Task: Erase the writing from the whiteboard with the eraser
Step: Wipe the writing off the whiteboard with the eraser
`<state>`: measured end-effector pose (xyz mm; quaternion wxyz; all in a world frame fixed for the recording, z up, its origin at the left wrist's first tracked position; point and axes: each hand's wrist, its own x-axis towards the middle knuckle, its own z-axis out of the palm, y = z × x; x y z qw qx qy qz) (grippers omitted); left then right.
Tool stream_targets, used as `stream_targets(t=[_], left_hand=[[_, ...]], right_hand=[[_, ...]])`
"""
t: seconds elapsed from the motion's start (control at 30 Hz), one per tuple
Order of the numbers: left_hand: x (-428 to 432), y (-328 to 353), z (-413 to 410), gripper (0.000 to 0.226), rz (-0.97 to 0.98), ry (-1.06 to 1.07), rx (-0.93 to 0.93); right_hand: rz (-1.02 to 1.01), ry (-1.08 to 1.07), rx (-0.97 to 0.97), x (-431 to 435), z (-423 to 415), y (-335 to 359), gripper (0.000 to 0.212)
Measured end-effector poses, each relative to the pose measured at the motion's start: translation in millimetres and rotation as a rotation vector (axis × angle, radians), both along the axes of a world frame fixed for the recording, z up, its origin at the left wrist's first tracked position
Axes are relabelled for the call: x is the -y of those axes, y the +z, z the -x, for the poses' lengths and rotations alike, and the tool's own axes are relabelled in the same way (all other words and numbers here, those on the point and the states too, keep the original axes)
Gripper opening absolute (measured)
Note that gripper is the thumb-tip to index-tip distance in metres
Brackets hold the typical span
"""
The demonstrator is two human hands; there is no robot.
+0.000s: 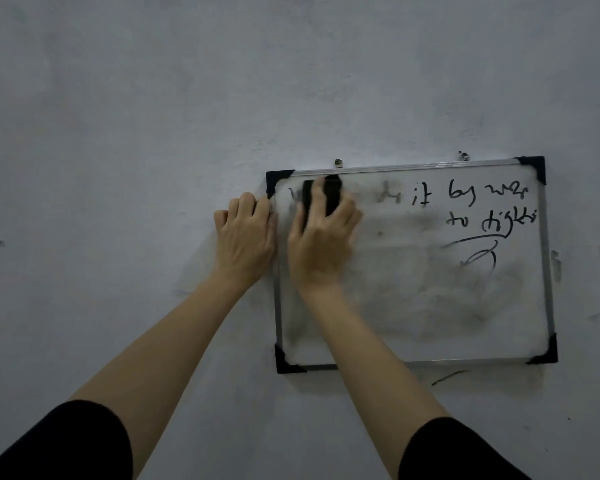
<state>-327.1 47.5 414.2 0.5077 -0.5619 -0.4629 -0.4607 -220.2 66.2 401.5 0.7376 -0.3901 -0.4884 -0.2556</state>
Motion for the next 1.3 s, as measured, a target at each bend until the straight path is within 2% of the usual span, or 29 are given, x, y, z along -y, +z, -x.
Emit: stream_targets(t=[0.17,0.23,0.47,0.6,0.67,0.77,0.9,0.97,1.1,1.17,1.3], left_hand=[[1,-1,-3,0.026,0.005,0.053,0.004],[1,-1,-2,0.026,0.010,0.073,0.003],[2,-2,-4,0.024,0.022,0.101,0.013],[1,-2,-3,0.020,0.038,0.055,0.043],[2,-3,-1,0.019,0.058,0.033,0.028],[6,-4,1,0.026,0.081,0.021,-0.002],[10,-9,1,0.028,0.080,0.039,-0.027],[10,-11,3,0.027,0.087,0.057,-0.031],[11,-11,1,0.027,0.069,0.064,-0.017],[12,-13,0,0.028,0.064,0.072,-0.002],[12,-14,-3,0.029,0.081,0.076,0.040]], right_hand=[[-0.090,-0.050,0.252,-5,-14,-3,0.039],[-0.099,-0.084,0.266,-9,-32,-4,0.039],[-0.002,-0.056,-0.108,-19,-78,-4,0.038],[0.047,-0.011,-0.330,-9,-57,6,0.039],[0.016,0.017,-0.239,-5,-33,4,0.039],[-0.055,0.008,0.072,-2,1,-6,0.037],[-0.171,-0.061,0.351,-9,-8,6,0.037],[-0.179,-0.099,0.363,-9,-17,13,0.037],[-0.045,-0.054,0.200,3,0,9,0.038],[-0.041,-0.053,0.284,5,-1,2,0.040],[-0.173,-0.126,0.547,-2,-33,5,0.041]])
